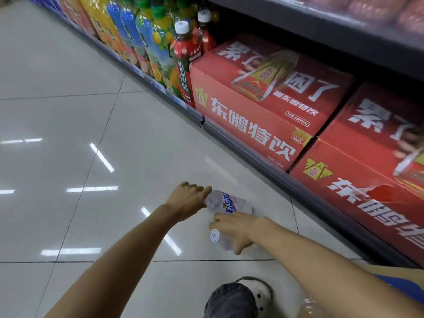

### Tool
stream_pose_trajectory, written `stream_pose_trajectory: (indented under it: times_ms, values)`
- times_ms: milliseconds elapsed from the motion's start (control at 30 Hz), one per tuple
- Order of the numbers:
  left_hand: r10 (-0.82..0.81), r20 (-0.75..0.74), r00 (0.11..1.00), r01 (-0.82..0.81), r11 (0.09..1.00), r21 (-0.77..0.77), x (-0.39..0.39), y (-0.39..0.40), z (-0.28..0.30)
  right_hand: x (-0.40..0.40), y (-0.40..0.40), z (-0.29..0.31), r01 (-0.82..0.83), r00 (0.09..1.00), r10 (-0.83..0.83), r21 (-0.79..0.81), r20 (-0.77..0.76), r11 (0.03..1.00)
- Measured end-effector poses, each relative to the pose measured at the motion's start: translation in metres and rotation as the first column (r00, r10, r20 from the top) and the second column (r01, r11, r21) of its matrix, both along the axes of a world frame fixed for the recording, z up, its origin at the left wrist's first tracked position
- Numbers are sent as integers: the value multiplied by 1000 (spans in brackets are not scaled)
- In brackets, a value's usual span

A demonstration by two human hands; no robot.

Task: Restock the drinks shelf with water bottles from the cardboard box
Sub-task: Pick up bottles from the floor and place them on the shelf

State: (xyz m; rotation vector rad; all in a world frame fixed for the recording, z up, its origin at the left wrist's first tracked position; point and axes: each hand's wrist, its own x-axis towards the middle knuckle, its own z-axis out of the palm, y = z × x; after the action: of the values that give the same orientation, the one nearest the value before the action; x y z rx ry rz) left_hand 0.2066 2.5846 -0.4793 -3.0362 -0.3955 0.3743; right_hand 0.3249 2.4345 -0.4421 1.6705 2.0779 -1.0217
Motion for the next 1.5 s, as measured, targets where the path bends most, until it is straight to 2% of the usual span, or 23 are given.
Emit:
stream_pose_trajectory:
  times_ms: [100,200,333,467,567,633,800,867,1033,1133,1200,1333,1500]
  values:
    - [-49,-66,997,52,998,44,16,-5,34,9,1,34,70,998,-70,8,-9,998]
    - [-94,-142,985,109,988,108,29,-11,66,24,2,70,221,975,-221,40,-13,974]
    - [-37,-179,983,67,984,165,25,-4,114,48,-1,134,395,918,-383,157,-103,905]
    - [82,-66,994,-74,991,116,13,1,178,64,-18,198,612,790,-551,286,-270,737]
    - [128,130,983,-131,991,19,14,-9,237,68,-36,246,738,674,-593,358,-441,573]
    - [116,292,949,-111,993,-35,18,-19,281,69,-48,280,778,628,-601,407,-494,478]
    - [89,553,828,-40,994,-99,43,-53,390,71,-85,369,767,615,-589,573,-525,290]
    - [92,660,745,4,990,-142,55,-72,431,73,-109,403,776,594,-550,599,-587,199]
    - [113,854,508,192,952,-240,80,-125,511,82,-173,476,822,525,-330,568,-785,-43]
    - [107,921,374,258,942,-215,102,-154,553,89,-213,517,816,500,-272,553,-822,-170]
    - [98,950,295,324,926,-196,118,-175,584,94,-239,544,806,496,-257,550,-830,-221]
    - [72,980,187,435,888,-149,150,-218,641,101,-290,589,741,526,-252,583,-812,-332]
    - [60,997,51,498,864,-78,185,-263,699,110,-346,639,589,603,-264,644,-752,-488]
